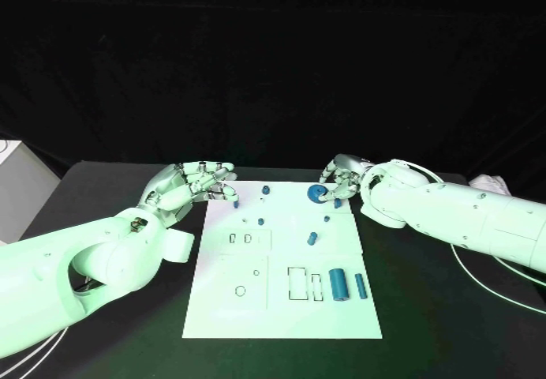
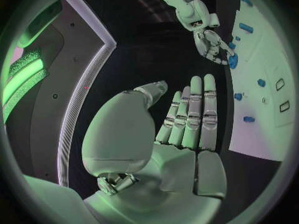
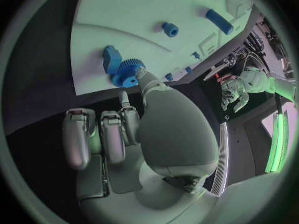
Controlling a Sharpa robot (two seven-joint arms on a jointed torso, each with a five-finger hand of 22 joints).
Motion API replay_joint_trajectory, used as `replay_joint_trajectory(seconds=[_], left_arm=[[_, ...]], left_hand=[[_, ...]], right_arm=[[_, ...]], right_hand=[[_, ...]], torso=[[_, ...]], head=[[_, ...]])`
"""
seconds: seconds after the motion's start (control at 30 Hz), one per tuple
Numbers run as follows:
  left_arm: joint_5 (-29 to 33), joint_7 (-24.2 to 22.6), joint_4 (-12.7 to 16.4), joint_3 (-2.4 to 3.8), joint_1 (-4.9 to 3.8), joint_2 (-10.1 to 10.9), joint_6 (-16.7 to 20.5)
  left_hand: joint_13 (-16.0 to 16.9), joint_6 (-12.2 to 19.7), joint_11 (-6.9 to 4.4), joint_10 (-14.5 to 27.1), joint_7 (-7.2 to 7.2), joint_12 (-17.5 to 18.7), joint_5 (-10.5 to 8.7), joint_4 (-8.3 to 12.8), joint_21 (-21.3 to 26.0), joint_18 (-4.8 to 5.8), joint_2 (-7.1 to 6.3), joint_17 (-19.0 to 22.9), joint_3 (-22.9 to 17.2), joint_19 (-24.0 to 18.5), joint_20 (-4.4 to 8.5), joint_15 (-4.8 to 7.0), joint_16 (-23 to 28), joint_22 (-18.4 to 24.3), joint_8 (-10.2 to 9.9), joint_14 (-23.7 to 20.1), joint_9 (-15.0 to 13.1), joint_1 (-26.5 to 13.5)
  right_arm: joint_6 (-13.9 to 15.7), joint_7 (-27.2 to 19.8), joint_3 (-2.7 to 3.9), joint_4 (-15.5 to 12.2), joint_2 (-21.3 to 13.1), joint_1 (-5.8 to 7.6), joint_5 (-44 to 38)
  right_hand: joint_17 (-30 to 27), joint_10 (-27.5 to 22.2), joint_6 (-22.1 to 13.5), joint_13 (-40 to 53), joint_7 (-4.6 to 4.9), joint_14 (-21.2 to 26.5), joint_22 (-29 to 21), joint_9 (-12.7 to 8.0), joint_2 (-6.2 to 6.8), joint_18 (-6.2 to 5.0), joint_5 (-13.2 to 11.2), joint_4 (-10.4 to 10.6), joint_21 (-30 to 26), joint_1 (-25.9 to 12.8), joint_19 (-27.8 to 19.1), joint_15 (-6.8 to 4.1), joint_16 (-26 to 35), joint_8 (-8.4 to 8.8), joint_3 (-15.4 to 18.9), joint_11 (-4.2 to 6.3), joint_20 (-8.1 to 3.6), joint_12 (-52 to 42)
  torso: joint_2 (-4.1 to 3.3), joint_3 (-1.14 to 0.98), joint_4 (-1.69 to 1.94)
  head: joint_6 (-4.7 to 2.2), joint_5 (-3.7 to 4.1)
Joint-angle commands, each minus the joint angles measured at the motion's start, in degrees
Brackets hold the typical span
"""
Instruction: Assemble the parts on the task board
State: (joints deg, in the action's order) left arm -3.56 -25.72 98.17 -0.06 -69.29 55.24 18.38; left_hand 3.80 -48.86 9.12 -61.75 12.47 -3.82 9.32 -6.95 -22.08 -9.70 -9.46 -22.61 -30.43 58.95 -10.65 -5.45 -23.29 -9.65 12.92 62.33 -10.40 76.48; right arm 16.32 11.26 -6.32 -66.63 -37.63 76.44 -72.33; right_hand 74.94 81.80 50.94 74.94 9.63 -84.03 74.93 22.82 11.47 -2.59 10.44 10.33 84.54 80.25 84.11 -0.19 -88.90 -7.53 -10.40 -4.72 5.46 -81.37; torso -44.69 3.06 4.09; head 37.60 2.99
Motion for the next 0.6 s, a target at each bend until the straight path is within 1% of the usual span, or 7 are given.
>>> replay_joint_trajectory(seconds=[0.03, 0.17, 0.27, 0.37, 0.5, 0.57, 0.6], left_arm=[[0.1, -0.2, 0.0, 0.04, -0.05, -0.1, -1.3], [0.1, -0.2, 0.0, 0.04, -0.05, -0.2, -1.2], [0.1, -0.2, -0.1, 0.04, -0.05, -0.2, -1.2], [0.1, -0.2, -0.1, 0.04, -0.05, -0.2, -1.3], [0.1, -0.2, -0.1, 0.04, -0.05, -0.3, -1.3], [0.1, -0.1, -0.2, 0.04, -0.05, -0.3, -1.3], [0.1, -0.1, -0.2, 0.04, -0.05, -0.3, -1.3]], left_hand=[[0.0, -0.2, 0.14, 0.1, 0.42, 0.2, -0.26, 0.1, -0.4, -0.52, 0.22, -0.1, 0.1, -0.3, -0.1, -0.05, -0.2, -0.1, -0.3, -0.5, -0.1, -0.1], [0.0, -0.2, 0.14, 0.1, 0.42, 0.2, -0.26, 0.1, -0.4, -0.52, 0.22, -0.1, 0.1, -0.3, -0.1, -0.05, -0.2, -0.1, -0.3, -0.5, -0.1, -0.1], [0.0, -0.2, 0.13, 0.1, 0.42, 0.2, -0.25, 0.2, -0.5, -0.53, 0.26, -0.2, 0.1, -0.4, -0.09, -0.05, -0.3, -0.1, -0.3, -0.5, -0.1, -0.1], [0.0, -0.2, 0.13, 0.1, 0.42, 0.2, -0.25, 0.2, -0.5, -0.53, 0.26, -0.2, 0.1, -0.4, -0.09, -0.05, -0.3, -0.1, -0.3, -0.5, -0.1, -0.1], [0.0, -0.2, 0.13, 0.1, 0.42, 0.2, -0.25, 0.2, -0.5, -0.53, 0.26, -0.2, 0.1, -0.4, -0.09, -0.05, -0.3, -0.1, -0.3, -0.5, -0.1, -0.1], [0.0, -0.2, 0.13, 0.1, 0.42, 0.2, -0.25, 0.2, -0.5, -0.53, 0.26, -0.2, 0.1, -0.4, -0.09, -0.05, -0.3, -0.1, -0.3, -0.5, -0.1, -0.1], [0.0, -0.2, 0.13, 0.1, 0.42, 0.2, -0.25, 0.2, -0.5, -0.53, 0.26, -0.2, 0.1, -0.4, -0.09, -0.05, -0.3, -0.1, -0.3, -0.5, -0.1, -0.1]], right_arm=[[-1.0, 0.2, -0.01, 0.1, 0.2, -0.11, -0.7], [-0.9, 0.1, -0.02, 0.2, 0.4, -0.25, -0.7], [-0.7, 0.0, -0.02, 0.3, 0.6, -0.36, -0.7], [-0.5, -0.1, -0.02, 0.4, 0.7, -0.43, -0.6], [-0.3, -0.3, -0.02, 0.6, 0.8, -0.5, -0.5], [-0.2, -0.3, -0.02, 0.7, 0.9, -0.54, -0.4], [-0.2, -0.4, -0.02, 0.7, 0.9, -0.55, -0.4]], right_hand=[[12.8, 0.3, 0.2, 7.1, -0.15, -5.5, 8.1, 0.1, -0.22, 0.92, 0.3, 0.5, 0.4, 0.6, 3.2, 0.4, -0.2, -0.35, -0.2, 0.08, 0.48, -0.4], [12.8, 0.5, 0.6, 7.3, -0.24, -5.5, 8.3, 0.2, -0.59, 0.95, 0.8, 0.7, 0.5, 0.9, 3.2, 0.36, -0.2, -0.65, -0.6, 0.16, 0.48, -0.6], [12.9, 0.6, 1.0, 7.5, -0.31, -5.5, 8.4, 0.3, -0.87, 0.97, 1.0, 0.8, 0.6, 1.3, 3.2, 0.3, -0.2, -0.84, -1.1, 0.24, 0.45, -0.8], [12.9, 0.9, 1.6, 7.7, -0.46, -5.5, 8.6, 0.3, -1.17, 1.0, 1.0, 0.9, 0.7, 1.5, 3.3, 0.21, -0.3, -1.09, -1.8, 0.36, 0.39, -1.1], [12.9, 1.3, 2.9, 8.1, -0.97, -5.5, 8.8, 0.4, -1.55, 1.02, 1.0, 1.2, 0.8, 1.7, 3.3, -0.13, -0.3, -1.62, -3.4, 0.81, 0.14, -1.4], [12.9, 1.5, 4.2, 8.3, -1.57, -5.5, 8.9, 0.4, -1.98, 1.03, 1.0, 1.5, 0.9, 1.8, 3.3, -0.57, -0.3, -2.16, -5.2, 1.35, -0.24, -1.6], [13.0, 1.6, 4.5, 8.3, -1.7, -5.5, 8.9, 0.4, -2.1, 1.03, 1.0, 1.5, 0.9, 1.8, 3.3, -0.68, -0.3, -2.27, -5.7, 1.46, -0.34, -1.6]], torso=[[-0.02, -0.04, -0.08], [-0.02, 0.03, -0.03], [-0.02, -0.01, 0.05], [-0.03, -0.01, 0.04], [-0.04, 0.01, 0.01], [-0.05, -0.01, -0.02], [-0.06, -0.03, -0.04]], head=[[0.05, 0.01], [0.09, 0.13], [-0.02, 0.13], [0.06, 0.13], [0.11, 0.12], [0.13, 0.11], [0.13, 0.12]])
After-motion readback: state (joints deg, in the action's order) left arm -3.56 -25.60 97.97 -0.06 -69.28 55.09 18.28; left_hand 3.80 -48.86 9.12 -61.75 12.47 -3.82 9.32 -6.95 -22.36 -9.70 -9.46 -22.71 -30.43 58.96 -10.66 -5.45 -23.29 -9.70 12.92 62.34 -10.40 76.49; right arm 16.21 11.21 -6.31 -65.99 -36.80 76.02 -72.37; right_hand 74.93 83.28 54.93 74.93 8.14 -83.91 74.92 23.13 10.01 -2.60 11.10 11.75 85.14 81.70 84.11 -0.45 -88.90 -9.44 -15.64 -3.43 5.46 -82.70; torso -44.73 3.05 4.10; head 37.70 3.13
